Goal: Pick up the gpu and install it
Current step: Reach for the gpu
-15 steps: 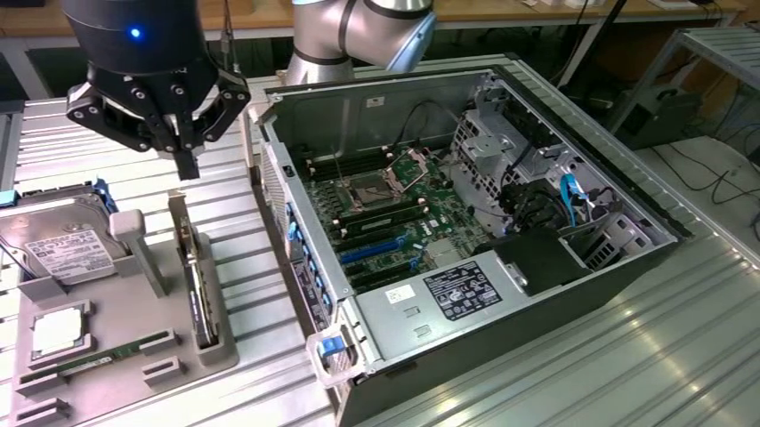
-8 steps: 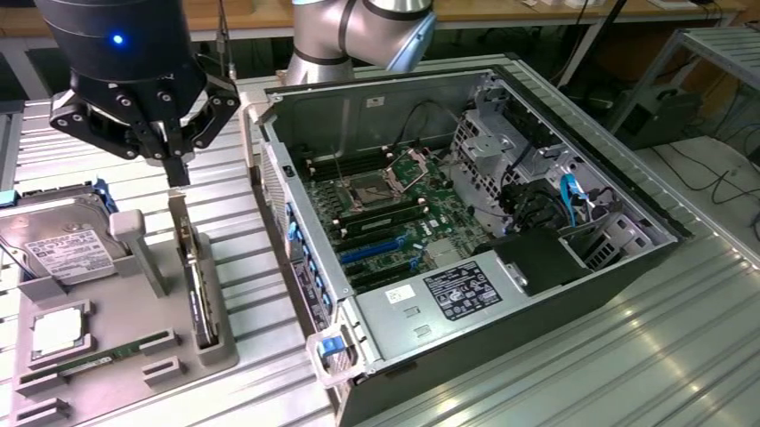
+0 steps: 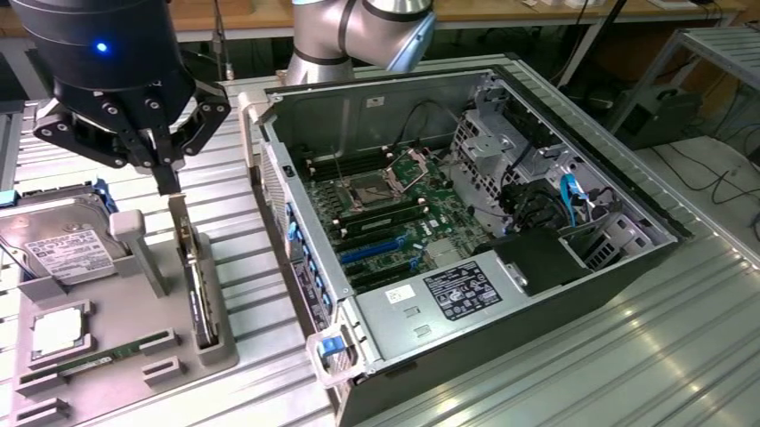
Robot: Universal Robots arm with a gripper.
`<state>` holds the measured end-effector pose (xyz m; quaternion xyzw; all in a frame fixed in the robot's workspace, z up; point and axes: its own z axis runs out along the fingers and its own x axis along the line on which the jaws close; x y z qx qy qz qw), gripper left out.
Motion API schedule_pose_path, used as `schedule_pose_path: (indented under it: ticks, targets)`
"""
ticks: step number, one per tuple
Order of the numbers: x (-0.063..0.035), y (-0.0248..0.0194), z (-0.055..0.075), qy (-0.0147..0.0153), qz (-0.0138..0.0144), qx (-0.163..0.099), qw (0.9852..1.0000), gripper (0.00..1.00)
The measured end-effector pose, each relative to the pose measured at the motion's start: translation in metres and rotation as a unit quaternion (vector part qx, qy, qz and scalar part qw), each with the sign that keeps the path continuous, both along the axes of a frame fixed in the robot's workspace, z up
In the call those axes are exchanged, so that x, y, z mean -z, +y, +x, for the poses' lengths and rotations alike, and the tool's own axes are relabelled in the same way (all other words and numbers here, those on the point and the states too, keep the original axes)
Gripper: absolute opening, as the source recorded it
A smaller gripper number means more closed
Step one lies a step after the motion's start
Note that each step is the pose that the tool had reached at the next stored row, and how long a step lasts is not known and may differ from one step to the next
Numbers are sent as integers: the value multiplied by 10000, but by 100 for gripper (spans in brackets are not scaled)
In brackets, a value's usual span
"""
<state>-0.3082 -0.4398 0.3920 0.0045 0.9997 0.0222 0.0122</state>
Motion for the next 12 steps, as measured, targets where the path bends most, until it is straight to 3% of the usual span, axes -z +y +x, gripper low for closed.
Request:
schedule_pose_path:
  ticks: [9, 12]
  targets:
    - [4, -55, -65, 0, -1, -255, 9997, 11]
    - [6, -92, -107, 1, -1, -339, 9994, 11]
